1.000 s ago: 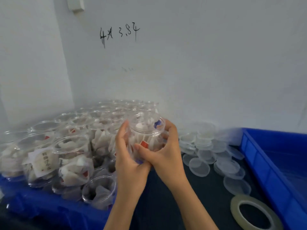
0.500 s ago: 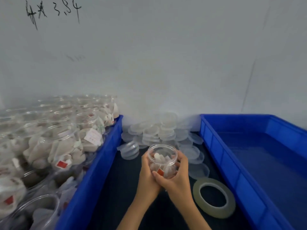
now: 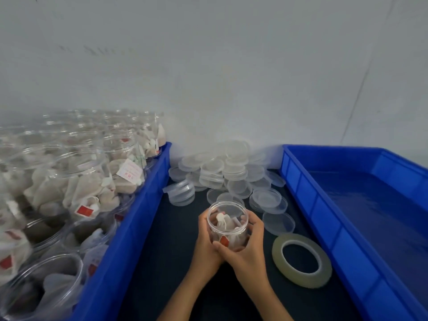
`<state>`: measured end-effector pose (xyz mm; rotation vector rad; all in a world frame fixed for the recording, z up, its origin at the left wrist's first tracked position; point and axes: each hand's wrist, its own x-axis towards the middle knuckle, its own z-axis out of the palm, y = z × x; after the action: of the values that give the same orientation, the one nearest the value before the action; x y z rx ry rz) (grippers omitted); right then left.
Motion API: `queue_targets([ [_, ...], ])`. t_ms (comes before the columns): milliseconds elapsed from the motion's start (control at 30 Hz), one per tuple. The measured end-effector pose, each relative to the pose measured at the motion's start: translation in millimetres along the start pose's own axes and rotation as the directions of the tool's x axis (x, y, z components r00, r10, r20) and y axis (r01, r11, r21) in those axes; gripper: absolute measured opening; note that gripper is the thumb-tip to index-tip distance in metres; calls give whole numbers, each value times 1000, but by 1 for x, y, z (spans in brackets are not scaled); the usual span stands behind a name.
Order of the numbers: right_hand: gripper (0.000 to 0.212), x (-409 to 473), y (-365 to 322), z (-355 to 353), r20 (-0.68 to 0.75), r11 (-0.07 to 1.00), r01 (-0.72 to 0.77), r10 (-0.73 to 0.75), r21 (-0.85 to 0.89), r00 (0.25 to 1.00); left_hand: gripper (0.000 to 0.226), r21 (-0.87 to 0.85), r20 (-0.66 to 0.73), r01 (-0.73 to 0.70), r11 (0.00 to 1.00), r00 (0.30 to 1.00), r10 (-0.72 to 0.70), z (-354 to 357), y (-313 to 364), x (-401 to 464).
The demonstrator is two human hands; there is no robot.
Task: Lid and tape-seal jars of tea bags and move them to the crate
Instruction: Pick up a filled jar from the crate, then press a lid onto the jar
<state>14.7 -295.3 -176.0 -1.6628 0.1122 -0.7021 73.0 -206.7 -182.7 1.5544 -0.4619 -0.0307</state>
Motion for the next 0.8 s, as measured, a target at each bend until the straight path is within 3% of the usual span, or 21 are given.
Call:
queue_targets([
  [133, 83, 3, -5, -14, 159, 998, -57, 55, 11, 986, 82, 2, 1, -24, 1000, 1000, 24, -4, -1, -2],
  [267, 48, 17, -15, -41, 349, 989, -137, 109, 55, 931, 98, 36, 25, -88, 995, 996, 87, -10, -6, -1],
  [333, 37, 35, -12, -51, 300, 992, -128, 116, 21, 947, 102, 47, 41, -103, 994, 994, 102, -11, -10, -1],
  [500, 23, 97, 8, -60, 16, 986, -112, 115, -126, 993, 103, 36, 53, -122, 992, 991, 120, -9, -13, -1],
  [633, 38, 141, 34, -70, -147, 932, -112, 65, -343, 987, 102, 25, 57, -123, 992, 991, 122, -8, -15, 1],
  [800, 74, 175, 59, -78, -154, 723, -183, 107, -666, 982, 101, 11, 50, -123, 992, 991, 122, -5, -13, 6],
])
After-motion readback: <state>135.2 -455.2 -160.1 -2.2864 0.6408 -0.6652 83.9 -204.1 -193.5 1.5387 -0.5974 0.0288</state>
